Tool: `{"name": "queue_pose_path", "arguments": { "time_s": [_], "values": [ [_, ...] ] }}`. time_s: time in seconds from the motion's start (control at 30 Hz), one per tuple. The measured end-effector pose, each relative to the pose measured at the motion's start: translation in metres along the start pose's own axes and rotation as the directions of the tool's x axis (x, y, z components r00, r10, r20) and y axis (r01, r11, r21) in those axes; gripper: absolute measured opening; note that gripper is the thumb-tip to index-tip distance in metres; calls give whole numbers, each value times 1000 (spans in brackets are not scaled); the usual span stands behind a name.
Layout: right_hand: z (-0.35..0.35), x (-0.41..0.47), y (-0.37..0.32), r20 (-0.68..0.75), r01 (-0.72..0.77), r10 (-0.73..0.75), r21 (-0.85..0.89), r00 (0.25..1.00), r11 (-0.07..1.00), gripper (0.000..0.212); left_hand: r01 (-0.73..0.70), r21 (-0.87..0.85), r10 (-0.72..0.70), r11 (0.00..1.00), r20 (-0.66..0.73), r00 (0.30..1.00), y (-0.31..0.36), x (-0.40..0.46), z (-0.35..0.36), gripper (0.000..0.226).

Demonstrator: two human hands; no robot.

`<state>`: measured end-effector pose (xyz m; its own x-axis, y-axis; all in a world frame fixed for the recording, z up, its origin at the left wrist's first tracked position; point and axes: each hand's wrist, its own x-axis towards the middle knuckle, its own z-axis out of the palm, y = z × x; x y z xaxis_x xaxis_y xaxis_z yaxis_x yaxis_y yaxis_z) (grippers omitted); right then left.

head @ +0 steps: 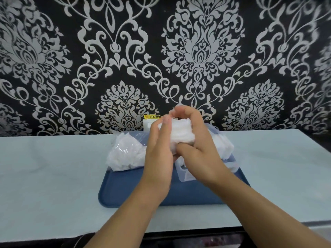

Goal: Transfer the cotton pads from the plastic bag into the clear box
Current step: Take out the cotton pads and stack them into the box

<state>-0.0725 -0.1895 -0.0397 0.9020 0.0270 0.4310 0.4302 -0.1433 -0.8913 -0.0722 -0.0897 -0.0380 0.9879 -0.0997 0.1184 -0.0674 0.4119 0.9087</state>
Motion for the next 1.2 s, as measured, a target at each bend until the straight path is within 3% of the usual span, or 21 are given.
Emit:
{"name": "queue_pose_path", "arguments": {
  "time_s": [0.1,0.23,0.33,0.43,0.53,0.63,0.8,0.87,1.0,1.2],
  "values": [
    [1,-7,3,72,5,4,-128,997,992,84,121,-78,-128,990,-101,987,-5,6,-2,18],
    [2,-14,1,98,24,-14,-95,995,995,85,87,-173,-98,981,-53,994,-2,11,-4,16],
    [7,-8,0,-116,-12,13,9,993,1000,58,-8,-104,4,995,-41,999,-3,9,5,18],
    [11,-2,2,-359,-54,101,139,928,989,25,-94,45,97,995,-80,992,-12,5,15,26],
    [9,-1,4,-403,-99,158,163,901,982,26,-155,215,176,964,-84,981,-21,1,19,30],
    [8,-2,1,-341,-122,195,223,920,967,28,-157,211,179,965,-88,980,-21,1,19,31],
    [16,-6,0,-273,-29,31,12,962,999,29,26,35,-20,999,-159,987,-19,8,18,29],
    [11,-5,3,-153,-13,1,-74,988,997,34,109,-83,-123,991,-190,974,-17,12,14,29],
    [-22,-3,11,160,-8,62,-318,985,948,73,297,-238,-342,925,-179,922,-8,20,1,26],
    [-41,0,17,136,18,37,-383,990,924,34,239,-123,-252,963,-102,962,-12,21,6,29]
  ]
}}
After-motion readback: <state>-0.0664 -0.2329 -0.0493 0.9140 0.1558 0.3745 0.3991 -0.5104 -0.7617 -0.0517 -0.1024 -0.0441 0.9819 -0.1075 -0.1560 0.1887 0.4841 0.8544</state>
